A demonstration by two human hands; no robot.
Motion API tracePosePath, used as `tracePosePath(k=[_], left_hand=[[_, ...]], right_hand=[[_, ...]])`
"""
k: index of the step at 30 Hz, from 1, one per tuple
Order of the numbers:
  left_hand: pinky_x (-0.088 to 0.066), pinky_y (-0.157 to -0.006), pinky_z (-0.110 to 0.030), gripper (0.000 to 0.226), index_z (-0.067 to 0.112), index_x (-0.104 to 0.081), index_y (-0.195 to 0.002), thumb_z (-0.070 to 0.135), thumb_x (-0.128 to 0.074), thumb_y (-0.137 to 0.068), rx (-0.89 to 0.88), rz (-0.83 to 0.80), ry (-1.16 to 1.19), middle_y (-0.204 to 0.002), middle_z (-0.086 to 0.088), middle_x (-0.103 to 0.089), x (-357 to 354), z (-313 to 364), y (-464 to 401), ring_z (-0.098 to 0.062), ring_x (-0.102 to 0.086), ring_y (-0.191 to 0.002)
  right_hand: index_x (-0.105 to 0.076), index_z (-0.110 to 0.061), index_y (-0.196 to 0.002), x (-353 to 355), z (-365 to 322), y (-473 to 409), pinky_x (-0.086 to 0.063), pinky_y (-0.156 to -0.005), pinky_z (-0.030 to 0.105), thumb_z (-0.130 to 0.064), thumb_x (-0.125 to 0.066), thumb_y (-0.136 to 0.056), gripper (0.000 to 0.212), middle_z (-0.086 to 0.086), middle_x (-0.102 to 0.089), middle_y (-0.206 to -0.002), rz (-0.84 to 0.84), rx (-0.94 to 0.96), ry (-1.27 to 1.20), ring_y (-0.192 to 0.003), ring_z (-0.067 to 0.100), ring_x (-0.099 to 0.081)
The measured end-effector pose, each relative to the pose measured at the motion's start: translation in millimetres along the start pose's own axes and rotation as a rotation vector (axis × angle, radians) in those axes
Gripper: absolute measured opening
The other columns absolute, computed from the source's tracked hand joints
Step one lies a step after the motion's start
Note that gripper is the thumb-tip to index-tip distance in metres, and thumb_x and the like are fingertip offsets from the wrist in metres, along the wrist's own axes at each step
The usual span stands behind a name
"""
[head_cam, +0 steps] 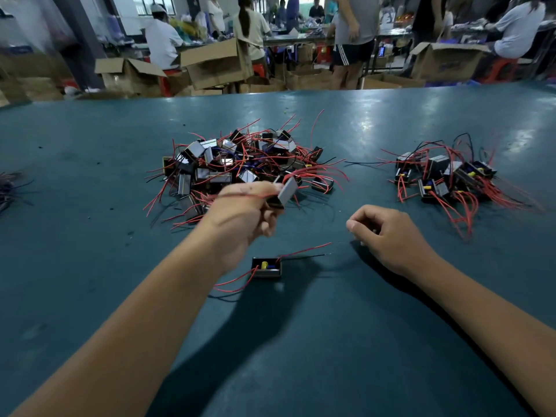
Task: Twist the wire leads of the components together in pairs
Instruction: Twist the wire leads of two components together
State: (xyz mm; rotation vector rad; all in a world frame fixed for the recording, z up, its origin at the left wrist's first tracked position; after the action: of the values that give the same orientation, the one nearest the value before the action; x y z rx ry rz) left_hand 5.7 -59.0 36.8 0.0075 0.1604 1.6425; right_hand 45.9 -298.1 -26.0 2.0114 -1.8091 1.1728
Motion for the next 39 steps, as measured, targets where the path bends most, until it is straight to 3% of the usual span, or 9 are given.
tracePosePath(k=[3, 7, 11, 16, 22, 26, 29, 34, 39], left_hand=[[-0.047, -0.048, -0.021, 0.015, 0.005, -0.068, -0.085, 0.007, -0.059, -0.097, -0.151, -0.078, -0.015, -0.069, -0.010, -0.060, -10.8, -10.6, 9.8, -0.013, -0.054, -0.053], [-0.054, -0.057, -0.019, 0.037, 0.028, -0.072, -0.064, 0.008, -0.064, -0.094, -0.207, -0.127, -0.054, -0.066, 0.003, -0.066, -17.2, -20.7, 13.7, -0.011, -0.060, -0.058], [-0.051, -0.054, -0.017, 0.006, 0.006, -0.068, -0.089, 0.011, -0.067, -0.093, -0.238, -0.163, -0.023, -0.071, 0.000, -0.068, -24.9, -25.9, 18.5, -0.010, -0.060, -0.056], [-0.050, -0.053, -0.018, 0.021, -0.005, -0.065, -0.098, 0.014, -0.068, -0.092, -0.286, -0.180, -0.048, -0.070, 0.000, -0.070, -35.3, -32.0, 28.7, -0.012, -0.062, -0.055], [-0.058, -0.060, -0.025, 0.016, 0.006, -0.069, -0.097, 0.021, -0.067, -0.091, -0.270, -0.216, -0.054, -0.078, -0.008, -0.068, -33.9, -30.1, 32.1, -0.016, -0.064, -0.062], [-0.059, -0.068, -0.034, 0.015, 0.022, -0.072, -0.104, 0.029, -0.067, -0.092, -0.424, -0.160, -0.319, -0.091, 0.008, -0.073, -27.9, -26.3, 31.6, -0.009, -0.067, -0.080], [-0.055, -0.074, -0.042, 0.012, 0.024, -0.075, -0.099, 0.031, -0.070, -0.090, -0.468, -0.169, -0.396, -0.097, 0.006, -0.072, -27.1, -25.1, 31.4, -0.015, -0.066, -0.089], [-0.048, -0.068, -0.019, 0.003, 0.017, -0.074, -0.086, 0.019, -0.073, -0.088, -0.404, -0.207, -0.171, -0.082, -0.001, -0.073, -28.4, -25.6, 32.5, -0.010, -0.064, -0.079], [-0.048, -0.065, -0.021, 0.006, 0.024, -0.072, -0.077, 0.025, -0.071, -0.083, -0.288, -0.226, -0.036, -0.077, 0.004, -0.064, -25.9, -25.0, 29.9, -0.010, -0.060, -0.077]], right_hand=[[-0.063, -0.018, -0.077, 11.2, -16.8, 2.7, -0.035, -0.054, 0.014, -0.020, -0.065, -0.094, 0.017, -0.005, -0.058, -0.061, 0.042, 0.084, -0.012, -0.053, 0.005, -0.046], [-0.062, -0.020, -0.077, 29.5, -45.3, 7.5, -0.033, -0.052, 0.012, -0.028, -0.060, -0.093, 0.018, -0.002, -0.054, -0.059, 0.070, 0.214, -0.064, -0.052, 0.009, -0.045], [-0.067, -0.023, -0.080, 28.8, -59.6, 11.9, -0.043, -0.054, 0.025, -0.043, -0.060, -0.089, 0.023, 0.000, -0.061, -0.064, -0.044, 0.184, -0.190, -0.055, 0.017, -0.053], [-0.068, -0.018, -0.082, 19.6, -66.0, 15.1, -0.043, -0.060, 0.015, -0.038, -0.061, -0.090, 0.023, -0.002, -0.066, -0.067, -0.182, 0.147, -0.308, -0.059, 0.004, -0.058], [-0.064, -0.019, -0.076, 18.3, -65.5, 15.1, -0.036, -0.050, 0.008, -0.024, -0.061, -0.089, 0.015, -0.010, -0.059, -0.056, -0.298, 0.031, -0.485, -0.048, 0.000, -0.047], [-0.063, -0.018, -0.070, 18.7, -65.2, 15.6, -0.040, -0.053, 0.018, -0.032, -0.064, -0.080, 0.017, -0.004, -0.059, -0.056, -0.306, 0.002, -0.414, -0.052, 0.006, -0.049], [-0.060, -0.021, -0.065, 18.9, -68.5, 17.8, -0.038, -0.052, 0.019, -0.041, -0.066, -0.075, 0.023, -0.006, -0.058, -0.055, -0.337, 0.052, -0.335, -0.051, 0.006, -0.047], [-0.061, -0.021, -0.065, 17.4, -69.6, 18.4, -0.038, -0.053, 0.020, -0.032, -0.065, -0.079, 0.018, -0.003, -0.055, -0.056, -0.367, 0.019, -0.389, -0.051, 0.007, -0.047], [-0.063, -0.014, -0.069, 20.7, -69.8, 18.3, -0.036, -0.049, 0.013, -0.021, -0.061, -0.082, 0.015, -0.005, -0.053, -0.051, -0.401, -0.026, -0.543, -0.047, 0.007, -0.043]])
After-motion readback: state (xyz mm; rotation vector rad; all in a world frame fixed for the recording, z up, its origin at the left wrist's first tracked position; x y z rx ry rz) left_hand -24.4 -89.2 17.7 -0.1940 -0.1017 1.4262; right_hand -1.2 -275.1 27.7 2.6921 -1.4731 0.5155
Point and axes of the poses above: each hand's wrist, its own y-axis away from the middle knuckle, its own x-axis out of the back of the hand, z = x × y, the point moved 2 cm from there along -y, towards the middle knuckle
